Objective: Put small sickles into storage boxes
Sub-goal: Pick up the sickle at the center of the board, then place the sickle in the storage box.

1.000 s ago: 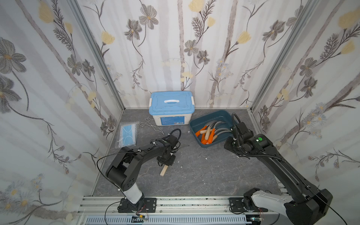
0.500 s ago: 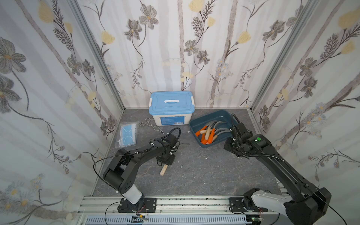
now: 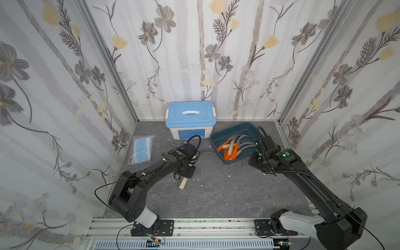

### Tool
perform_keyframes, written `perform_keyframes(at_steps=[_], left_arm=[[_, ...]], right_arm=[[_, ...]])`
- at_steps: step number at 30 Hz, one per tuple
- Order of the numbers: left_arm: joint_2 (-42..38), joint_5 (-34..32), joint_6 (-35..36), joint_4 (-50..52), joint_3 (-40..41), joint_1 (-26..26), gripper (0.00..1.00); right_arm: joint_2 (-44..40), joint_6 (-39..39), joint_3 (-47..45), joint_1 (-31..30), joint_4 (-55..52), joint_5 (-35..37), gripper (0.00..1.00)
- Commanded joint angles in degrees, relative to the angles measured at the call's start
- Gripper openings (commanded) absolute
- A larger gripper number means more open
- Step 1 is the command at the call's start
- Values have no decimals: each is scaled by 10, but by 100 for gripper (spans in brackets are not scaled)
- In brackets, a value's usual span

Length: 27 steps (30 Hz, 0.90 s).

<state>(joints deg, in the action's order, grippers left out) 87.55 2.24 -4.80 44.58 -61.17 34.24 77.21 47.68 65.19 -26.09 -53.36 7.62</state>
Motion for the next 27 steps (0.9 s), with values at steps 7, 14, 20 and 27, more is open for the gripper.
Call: perform_keyframes(at_steps=[7, 14, 20, 27], left_arm=[[-14, 4, 33, 29, -75, 0, 4], [6, 6, 58, 45, -143, 0, 4], [56, 13, 87, 62, -250, 3, 4], [126, 20, 108, 75, -372, 11, 4]], right_arm=[[0, -3, -3, 6, 32, 6, 46], [-11, -2, -13, 9, 38, 7, 46], [-31, 6, -32, 11, 41, 7, 46], [-62, 26, -56, 11, 42, 11, 46]])
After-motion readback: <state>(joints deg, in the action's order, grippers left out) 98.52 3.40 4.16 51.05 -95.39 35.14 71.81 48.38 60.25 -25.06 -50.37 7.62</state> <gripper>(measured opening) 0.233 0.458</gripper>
